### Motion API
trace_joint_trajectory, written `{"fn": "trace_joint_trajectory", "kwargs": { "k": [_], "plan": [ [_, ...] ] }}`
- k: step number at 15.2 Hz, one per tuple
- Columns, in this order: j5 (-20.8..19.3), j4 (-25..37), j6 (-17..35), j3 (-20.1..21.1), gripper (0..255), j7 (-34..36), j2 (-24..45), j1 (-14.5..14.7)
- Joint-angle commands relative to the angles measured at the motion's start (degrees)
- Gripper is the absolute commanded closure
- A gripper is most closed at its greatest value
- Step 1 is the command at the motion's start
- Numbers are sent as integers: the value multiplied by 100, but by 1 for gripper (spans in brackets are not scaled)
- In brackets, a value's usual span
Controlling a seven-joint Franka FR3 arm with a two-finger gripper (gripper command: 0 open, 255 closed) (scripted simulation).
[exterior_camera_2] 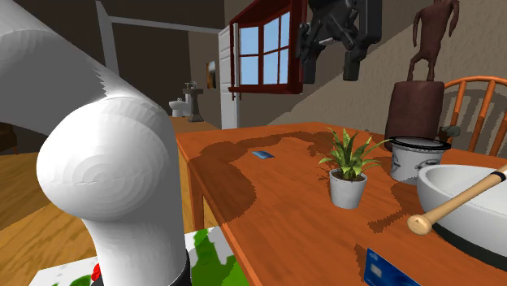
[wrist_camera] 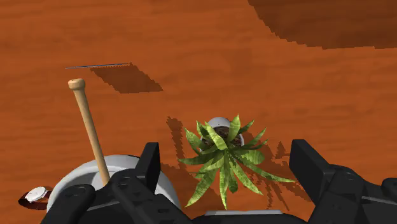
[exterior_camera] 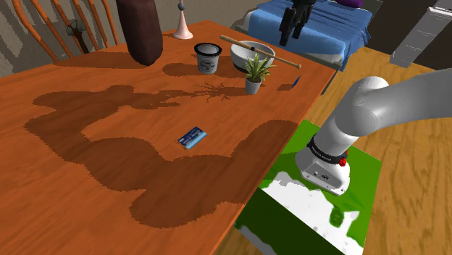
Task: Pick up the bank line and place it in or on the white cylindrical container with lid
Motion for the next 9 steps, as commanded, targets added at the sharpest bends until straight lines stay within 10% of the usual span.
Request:
{"fn": "trace_joint_trajectory", "kwargs": {
  "k": [1, 9],
  "plan": [
    [0, 0, 0, 0, 0, 0, 0, 0],
    [1354, -899, 182, 795, 0, 2174, -240, -141]
  ]
}}
